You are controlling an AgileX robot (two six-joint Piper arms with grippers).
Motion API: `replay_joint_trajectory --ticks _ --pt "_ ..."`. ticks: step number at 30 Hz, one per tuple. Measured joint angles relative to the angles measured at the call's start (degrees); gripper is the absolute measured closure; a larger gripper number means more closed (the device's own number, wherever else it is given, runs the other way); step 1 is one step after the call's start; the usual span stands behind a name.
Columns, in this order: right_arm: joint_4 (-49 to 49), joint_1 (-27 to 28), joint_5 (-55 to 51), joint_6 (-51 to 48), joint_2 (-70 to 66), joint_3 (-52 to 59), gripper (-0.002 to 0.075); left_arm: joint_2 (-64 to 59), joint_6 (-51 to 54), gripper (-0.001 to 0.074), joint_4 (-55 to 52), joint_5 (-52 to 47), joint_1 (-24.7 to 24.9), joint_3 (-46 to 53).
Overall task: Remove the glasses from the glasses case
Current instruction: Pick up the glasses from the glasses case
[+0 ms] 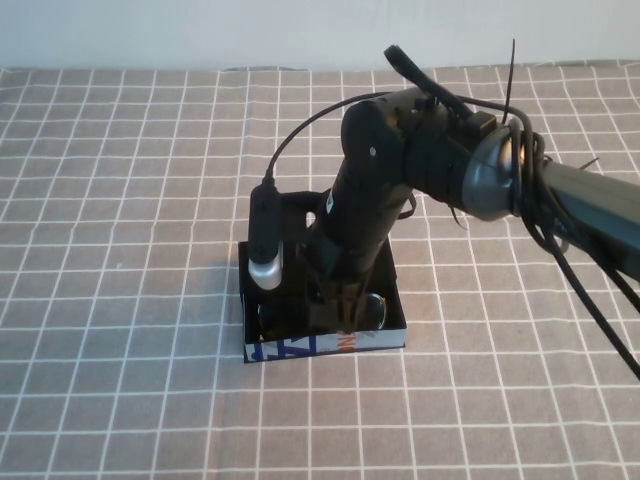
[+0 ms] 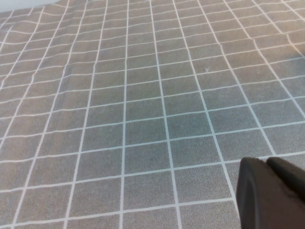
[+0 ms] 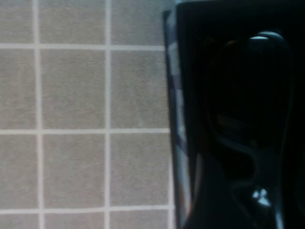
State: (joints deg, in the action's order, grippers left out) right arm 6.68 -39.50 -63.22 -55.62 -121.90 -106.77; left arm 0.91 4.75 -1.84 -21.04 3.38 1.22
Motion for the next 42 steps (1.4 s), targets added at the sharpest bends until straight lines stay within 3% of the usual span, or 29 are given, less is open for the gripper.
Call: replay_joint_trajectory --ticks 26,42 --pt "-1.5 1.3 3.4 -0.1 -3.7 -0.1 0.0421 0.0 0.0 0.0740 0.0 0.0 0.0 0.0" --pt "-1.0 1.3 3.4 -0.1 -3.7 -0.1 0.0572 0.0 0.0 0.0740 0.0 0.0 0.0 0.0"
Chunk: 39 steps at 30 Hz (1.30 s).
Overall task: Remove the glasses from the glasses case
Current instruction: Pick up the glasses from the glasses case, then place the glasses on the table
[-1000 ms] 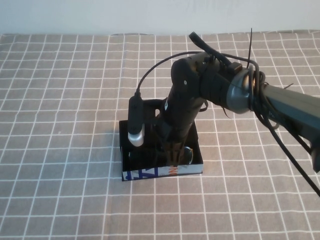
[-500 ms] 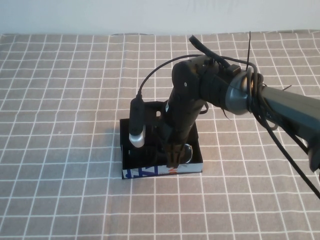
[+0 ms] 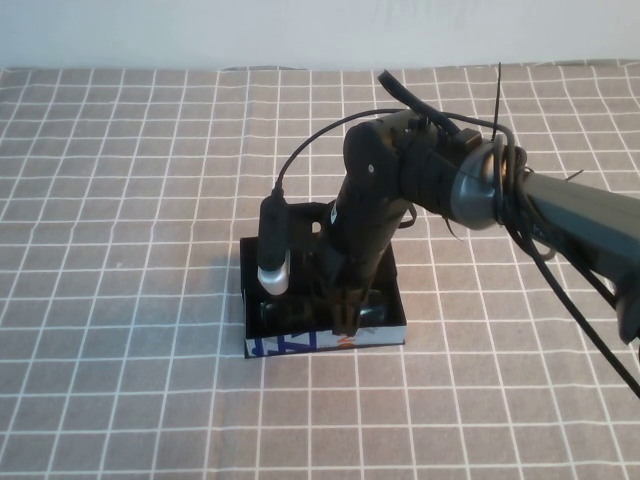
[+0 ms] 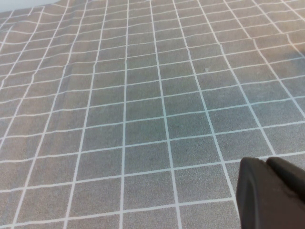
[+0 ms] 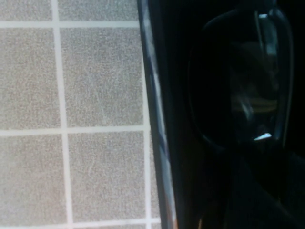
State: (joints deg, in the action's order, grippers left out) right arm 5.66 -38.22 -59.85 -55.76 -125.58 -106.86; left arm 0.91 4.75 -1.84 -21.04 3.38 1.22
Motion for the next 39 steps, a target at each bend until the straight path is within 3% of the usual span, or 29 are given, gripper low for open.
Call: replay_joint_trajectory --ticks 6,13,17,21,26,31,39 --pt "0.0 0.0 -0.5 0.0 0.2 -0.1 0.0685 0.0 0.0 0.0739 0.0 0.0 0.0 0.0" --pt "-1.2 0.0 -1.0 4.3 2.2 -0.1 0.0722 0.0 0.0 0.0739 0.0 0.0 0.0 0.0" --pt "-4.8 -0.1 -2.2 16.2 7.1 0.0 0.0724 0.0 0.0 0.0739 0.0 0.0 0.0 0.0" --pt "-10.3 -0.3 -4.7 34.1 14.5 2.1 0.0724 0.0 0.0 0.0739 0.0 0.0 0.0 0.0" --pt "-13.3 1.7 -1.6 50.8 25.1 14.5 0.0724 0.0 0.0 0.0739 0.0 0.0 0.0 0.0" --pt "-13.2 7.2 7.9 67.8 35.7 32.8 0.0724 0.0 0.0 0.0739 0.0 0.0 0.0 0.0" --pt "-3.9 16.0 19.5 73.4 39.3 51.0 0.0724 0.0 0.0 0.0739 0.0 0.0 0.0 0.0"
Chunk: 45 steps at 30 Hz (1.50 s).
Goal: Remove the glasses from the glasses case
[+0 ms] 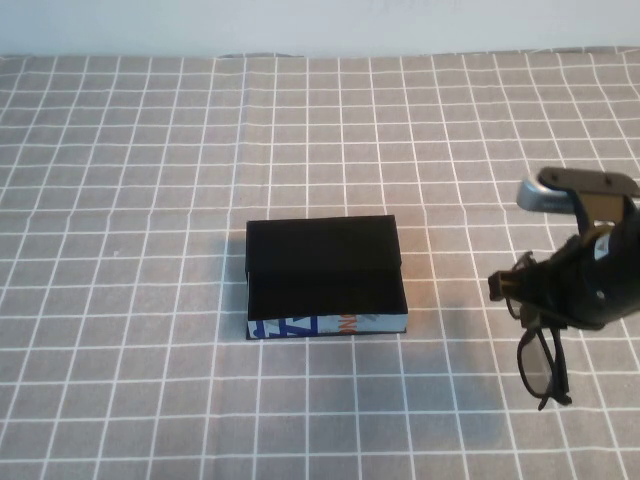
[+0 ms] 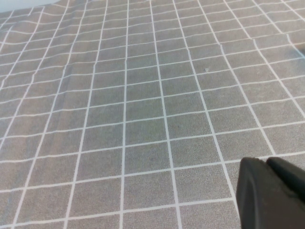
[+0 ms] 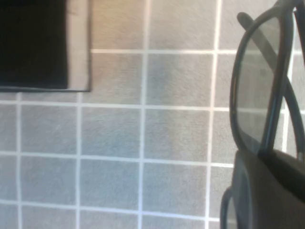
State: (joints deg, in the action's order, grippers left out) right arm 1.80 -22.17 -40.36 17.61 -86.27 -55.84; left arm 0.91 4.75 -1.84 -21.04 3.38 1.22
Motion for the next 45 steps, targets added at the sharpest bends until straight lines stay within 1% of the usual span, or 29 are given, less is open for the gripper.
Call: replay_joint_trajectory --ticks 6,12,15,17,20,22,23,25,27,28,30,32,34,35,38,42,45 --pt "4.7 2.3 4.4 -4.7 -2.6 1.6 0.0724 0.0 0.0 0.0739 0.0 0.0 0.0 0.0" --pt "6.7 3.2 6.6 -5.7 -5.5 1.6 0.0723 0.0 0.0 0.0739 0.0 0.0 0.0 0.0" --pt "6.5 3.3 6.6 -5.8 -6.4 1.6 0.0697 0.0 0.0 0.0739 0.0 0.0 0.0 0.0" --pt "5.8 3.4 6.4 -5.9 -6.5 1.6 0.0644 0.0 0.0 0.0739 0.0 0.0 0.0 0.0" --pt "5.1 3.4 5.9 -5.9 -6.5 1.6 0.0519 0.0 0.0 0.0739 0.0 0.0 0.0 0.0" --pt "5.0 3.4 5.2 -5.9 -6.5 1.6 0.0450 0.0 0.0 0.0739 0.0 0.0 0.0 0.0" --pt "4.9 3.4 4.8 -5.9 -6.5 1.6 0.0424 0.0 0.0 0.0739 0.0 0.0 0.0 0.0" --pt "4.8 3.4 3.9 -5.3 -6.4 1.6 0.0403 0.0 0.0 0.0739 0.0 0.0 0.0 0.0" --pt "4.4 3.4 2.9 -5.0 -5.4 1.6 0.0413 0.0 0.0 0.0739 0.0 0.0 0.0 0.0" --pt "4.4 3.4 2.1 -4.9 -4.4 1.6 0.0434 0.0 0.0 0.0739 0.0 0.0 0.0 0.0" --pt "4.3 3.4 0.3 -4.9 -1.8 1.6 0.0503 0.0 0.0 0.0739 0.0 0.0 0.0 0.0" --pt "4.2 3.4 -2.4 -6.5 1.7 1.6 0.0614 0.0 0.0 0.0739 0.0 0.0 0.0 0.0" --pt "4.2 3.4 -5.7 -8.0 5.7 1.6 0.0682 0.0 0.0 0.0739 0.0 0.0 0.0 0.0" --pt "4.2 3.1 -7.3 -8.3 7.9 1.6 0.0703 0.0 0.0 0.0739 0.0 0.0 0.0 0.0" --pt "4.8 2.6 -9.4 -9.6 14.8 2.9 0.0731 0.0 0.0 0.0740 0.0 0.0 0.0 0.0" --pt "6.2 2.4 -10.5 -11.5 24.5 5.5 0.0739 0.0 0.0 0.0739 0.0 0.0 0.0 0.0" --pt "6.9 2.4 -14.8 -11.8 29.9 6.2 0.0742 0.0 0.0 0.0739 0.0 0.0 0.0 0.0"
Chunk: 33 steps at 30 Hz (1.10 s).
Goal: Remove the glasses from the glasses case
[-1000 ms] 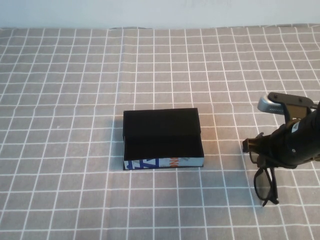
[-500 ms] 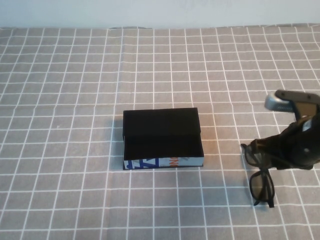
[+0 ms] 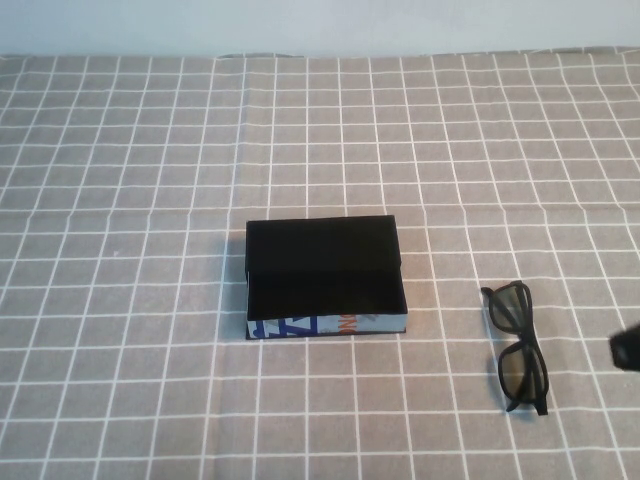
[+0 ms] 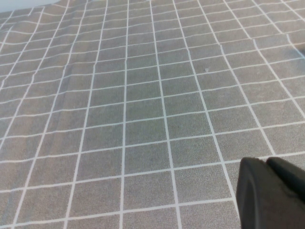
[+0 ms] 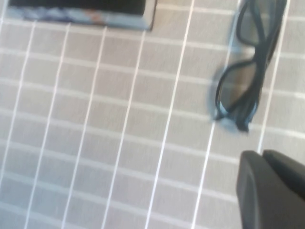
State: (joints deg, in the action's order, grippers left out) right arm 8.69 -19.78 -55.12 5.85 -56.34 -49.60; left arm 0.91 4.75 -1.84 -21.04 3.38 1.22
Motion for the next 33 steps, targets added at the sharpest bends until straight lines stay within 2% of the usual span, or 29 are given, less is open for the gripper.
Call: replay_joint_trajectory --ticks 4,8,14,23,27,33 --pt "-0.1 0.0 -3.4 -0.5 5.5 0.5 0.0742 0.0 0.0 0.0739 0.0 0.0 0.0 0.0" --pt "-0.8 0.0 -1.2 -2.4 9.8 3.5 0.0742 0.0 0.0 0.0739 0.0 0.0 0.0 0.0" --pt "-2.7 1.5 14.3 -3.8 16.3 14.4 0.0742 0.0 0.0 0.0739 0.0 0.0 0.0 0.0" --pt "-3.4 14.4 43.7 -8.8 39.2 41.6 0.0743 0.0 0.0 0.0739 0.0 0.0 0.0 0.0" --pt "-3.4 16.5 49.5 -9.1 49.0 49.4 0.0743 0.0 0.0 0.0739 0.0 0.0 0.0 0.0" --pt "-3.4 16.6 50.4 -9.2 56.6 51.2 0.0744 0.0 0.0 0.0739 0.0 0.0 0.0 0.0"
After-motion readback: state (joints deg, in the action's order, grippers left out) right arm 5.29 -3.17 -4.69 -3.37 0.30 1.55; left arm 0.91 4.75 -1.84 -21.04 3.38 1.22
